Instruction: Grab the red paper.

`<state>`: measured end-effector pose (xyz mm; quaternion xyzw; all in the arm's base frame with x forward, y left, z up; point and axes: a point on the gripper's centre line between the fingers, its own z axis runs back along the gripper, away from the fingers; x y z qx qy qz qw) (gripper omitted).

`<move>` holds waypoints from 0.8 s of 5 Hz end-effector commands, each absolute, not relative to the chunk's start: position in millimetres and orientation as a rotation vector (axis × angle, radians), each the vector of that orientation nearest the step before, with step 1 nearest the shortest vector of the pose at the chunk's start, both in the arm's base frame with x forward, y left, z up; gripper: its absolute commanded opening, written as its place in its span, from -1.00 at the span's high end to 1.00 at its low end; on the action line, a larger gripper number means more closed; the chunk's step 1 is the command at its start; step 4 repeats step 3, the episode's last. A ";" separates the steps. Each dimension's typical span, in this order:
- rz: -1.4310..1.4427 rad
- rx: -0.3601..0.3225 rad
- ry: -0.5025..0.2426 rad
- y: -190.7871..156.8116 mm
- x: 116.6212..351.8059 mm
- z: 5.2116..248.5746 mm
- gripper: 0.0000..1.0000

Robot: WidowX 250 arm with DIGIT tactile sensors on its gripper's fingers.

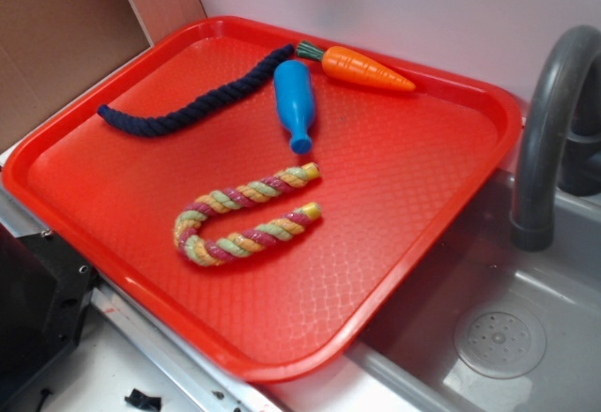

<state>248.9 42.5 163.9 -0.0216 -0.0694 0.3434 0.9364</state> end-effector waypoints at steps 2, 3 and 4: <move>0.323 -0.208 -0.134 27.7 177.8 249.7 1.00; 0.394 -0.195 -0.121 36.7 172.7 243.0 1.00; 0.394 -0.195 -0.121 36.7 172.7 243.0 1.00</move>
